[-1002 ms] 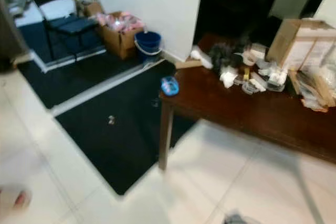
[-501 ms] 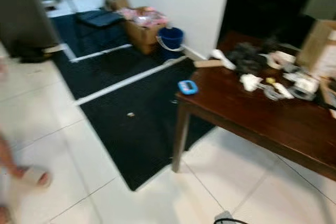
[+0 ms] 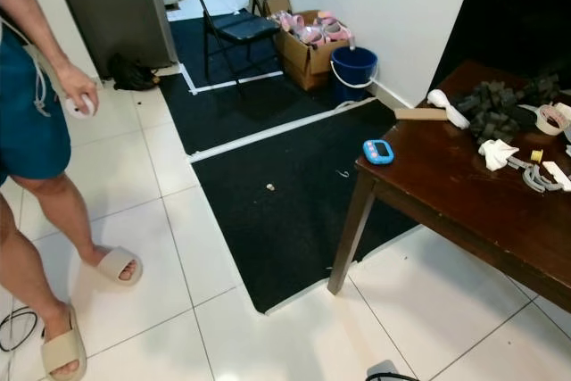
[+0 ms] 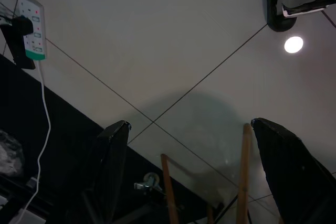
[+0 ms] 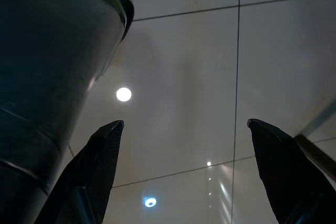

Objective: Picking trash to rubbish bin

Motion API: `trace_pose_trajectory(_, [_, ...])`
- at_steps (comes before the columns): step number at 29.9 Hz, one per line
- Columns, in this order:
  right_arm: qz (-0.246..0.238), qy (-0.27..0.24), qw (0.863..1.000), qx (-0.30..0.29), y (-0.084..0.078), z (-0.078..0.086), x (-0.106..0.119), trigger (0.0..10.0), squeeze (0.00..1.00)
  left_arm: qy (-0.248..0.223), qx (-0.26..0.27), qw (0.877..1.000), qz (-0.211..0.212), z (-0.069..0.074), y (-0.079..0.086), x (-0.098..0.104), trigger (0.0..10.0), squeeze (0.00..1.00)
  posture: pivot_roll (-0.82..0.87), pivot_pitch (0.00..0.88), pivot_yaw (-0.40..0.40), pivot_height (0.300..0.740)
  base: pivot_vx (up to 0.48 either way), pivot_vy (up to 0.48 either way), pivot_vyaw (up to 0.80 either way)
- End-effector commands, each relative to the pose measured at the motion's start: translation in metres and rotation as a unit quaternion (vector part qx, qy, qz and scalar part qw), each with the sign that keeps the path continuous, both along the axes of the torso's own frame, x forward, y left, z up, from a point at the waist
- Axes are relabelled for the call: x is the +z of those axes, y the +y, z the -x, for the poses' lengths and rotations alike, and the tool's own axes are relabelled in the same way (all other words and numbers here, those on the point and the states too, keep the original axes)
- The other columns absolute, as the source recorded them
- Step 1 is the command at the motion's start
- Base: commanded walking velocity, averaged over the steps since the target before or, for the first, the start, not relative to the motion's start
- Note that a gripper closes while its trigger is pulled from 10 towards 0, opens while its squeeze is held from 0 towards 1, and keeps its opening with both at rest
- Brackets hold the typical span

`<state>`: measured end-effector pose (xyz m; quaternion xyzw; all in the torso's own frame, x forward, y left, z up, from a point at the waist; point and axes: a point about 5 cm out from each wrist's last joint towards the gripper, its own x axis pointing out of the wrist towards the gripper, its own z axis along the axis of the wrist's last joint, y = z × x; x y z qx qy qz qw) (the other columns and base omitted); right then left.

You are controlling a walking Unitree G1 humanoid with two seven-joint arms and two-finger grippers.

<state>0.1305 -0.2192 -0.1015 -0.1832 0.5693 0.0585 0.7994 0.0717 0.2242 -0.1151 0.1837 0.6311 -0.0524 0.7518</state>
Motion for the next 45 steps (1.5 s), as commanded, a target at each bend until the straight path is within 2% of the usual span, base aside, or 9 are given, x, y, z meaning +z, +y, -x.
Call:
trace_pose_trajectory(1, [0.0, 0.004, 1.0, -0.009, -0.0035, 0.004, -0.0006, 10.0, 0.0, 0.009, 0.003, 1.0, 0.003, 0.0056, -0.0002, -0.001, 10.0, 0.0, 0.03, 0.08, -0.037, 0.74, 0.0, 0.0, 0.0])
trace_pose_trajectory(6, [-0.001, 0.004, 1.0, -0.009, -0.0039, 0.0037, -0.0004, 10.0, 0.0, 0.009, 0.004, 1.0, 0.004, 0.0061, -0.0004, -0.0011, 10.0, 0.0, 0.03, 0.081, -0.037, 0.74, 0.0, 0.0, 0.0])
trace_pose_trajectory(26, [-0.003, 0.005, 1.0, -0.008, -0.0016, 0.0044, -0.0011, 10.0, 0.0, 0.009, -0.005, 1.0, 0.01, 0.0039, -0.0064, -0.0019, 10.0, 0.0, 0.02, 0.082, -0.036, 0.74, 0.221, 0.0, 0.0])
trace_pose_trajectory(34, [-0.007, 0.004, 1.0, -0.004, 0.0055, 0.001, -0.0015, 10.0, 0.0, 0.008, -0.009, 1.0, 0.01, 0.0026, -0.0078, -0.002, 10.0, 0.0, 0.02, 0.079, -0.04, 0.74, 0.21, 0.0, 0.0])
trace_pose_trajectory(45, [-0.002, 0.001, 1.0, -0.003, -0.0008, -0.0022, 0.0009, 10.0, 0.0, 0.006, -0.01, 1.0, 0.013, -0.0007, -0.0087, -0.0016, 10.0, 0.0, 0.02, 0.077, -0.041, 0.74, 0.244, 0.0, 0.0])
